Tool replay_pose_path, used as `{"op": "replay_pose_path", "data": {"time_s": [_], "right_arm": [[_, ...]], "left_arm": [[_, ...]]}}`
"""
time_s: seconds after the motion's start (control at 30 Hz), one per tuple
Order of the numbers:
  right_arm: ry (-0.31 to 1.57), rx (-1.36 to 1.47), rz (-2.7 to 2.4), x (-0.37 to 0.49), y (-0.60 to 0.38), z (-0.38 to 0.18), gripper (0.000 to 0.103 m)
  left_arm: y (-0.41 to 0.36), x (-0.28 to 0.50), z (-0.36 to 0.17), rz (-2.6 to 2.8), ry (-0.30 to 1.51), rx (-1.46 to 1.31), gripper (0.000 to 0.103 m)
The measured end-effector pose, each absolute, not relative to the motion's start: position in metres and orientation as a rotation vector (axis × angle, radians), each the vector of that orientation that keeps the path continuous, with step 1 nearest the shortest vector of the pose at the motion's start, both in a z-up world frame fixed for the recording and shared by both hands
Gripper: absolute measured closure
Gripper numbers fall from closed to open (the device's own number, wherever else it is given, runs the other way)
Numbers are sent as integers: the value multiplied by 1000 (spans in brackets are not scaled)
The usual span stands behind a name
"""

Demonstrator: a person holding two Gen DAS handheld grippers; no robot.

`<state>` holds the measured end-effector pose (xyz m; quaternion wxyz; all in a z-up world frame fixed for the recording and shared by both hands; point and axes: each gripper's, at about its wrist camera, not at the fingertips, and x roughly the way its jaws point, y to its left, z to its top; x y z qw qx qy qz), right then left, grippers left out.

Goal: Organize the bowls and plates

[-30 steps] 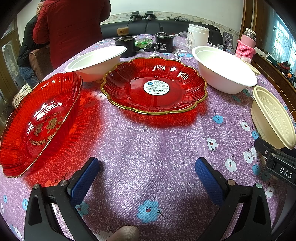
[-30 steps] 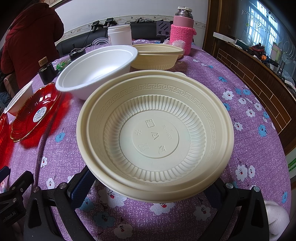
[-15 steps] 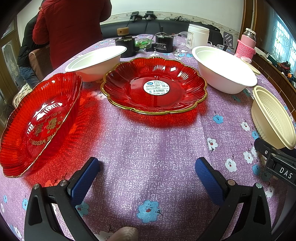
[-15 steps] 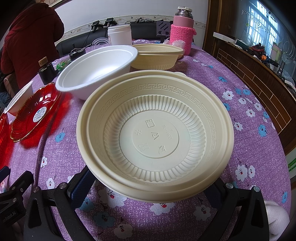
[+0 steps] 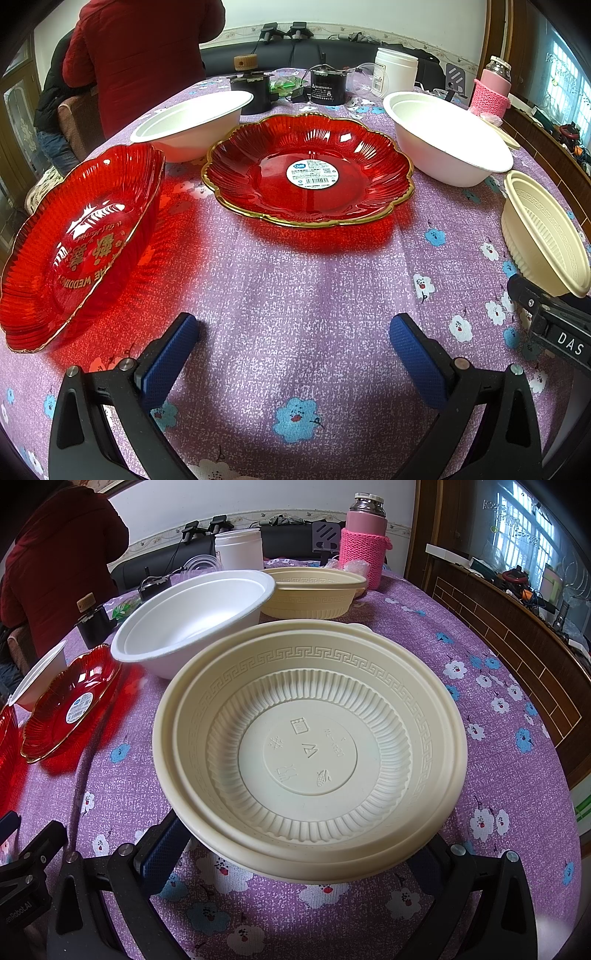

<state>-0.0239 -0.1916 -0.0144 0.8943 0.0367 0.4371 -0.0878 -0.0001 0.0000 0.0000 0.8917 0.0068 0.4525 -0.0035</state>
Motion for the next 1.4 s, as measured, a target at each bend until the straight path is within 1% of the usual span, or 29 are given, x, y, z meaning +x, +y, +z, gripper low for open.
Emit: {"op": "replay_pose_path", "data": {"time_s": [0.4,0.57,0.67,0.7,0.73,0.77,0.8,0.87,0.93,0.97,1.0,1.03,1.13,1.17,1.2,1.23,1.33,1.4], "right_arm": [[907,79,-181,-24,-192,-14,1],[966,95,-184,-30,-191,-8,1],[971,94,-193,-37,-190,-10,1],[971,93,-192,-40,-187,-11,1],[971,90,-189,-41,-186,-10,1],[971,89,-183,-43,-187,-10,1],[974,89,-178,-45,-186,-10,1],[981,93,-174,-48,-185,-11,1],[967,112,-146,-64,-177,-4,5],[952,109,-131,-68,-173,1,5],[909,88,-106,-79,-163,12,5],[866,67,-87,-88,-154,22,5],[661,-19,-29,-112,-118,64,5],[571,-31,7,-117,-103,79,3],[544,-26,43,-116,-94,87,1],[553,-18,81,-111,-85,92,1],[717,54,272,-76,-48,93,2],[812,108,391,-55,-19,84,9]], "left_arm": [[-2,-21,1,-24,988,31,0],[-3,-25,2,-41,1009,42,0],[-3,-31,4,-108,1027,41,0],[-1,-35,7,-136,1021,14,2],[2,-40,11,-161,1009,-13,10],[7,-49,20,-189,982,-45,15],[11,-55,28,-200,953,-56,15],[27,-75,55,-206,832,-75,15],[52,-97,85,-180,702,-95,15],[66,-104,98,-163,652,-105,13],[79,-110,110,-142,615,-114,10],[99,-116,124,-106,575,-126,0],[147,-116,149,-44,534,-152,0],[162,-113,154,-28,533,-161,0],[171,-113,158,-13,533,-164,0],[188,-108,162,19,543,-159,0],[221,-88,162,68,617,-146,0],[237,-78,157,75,649,-154,0]]}}
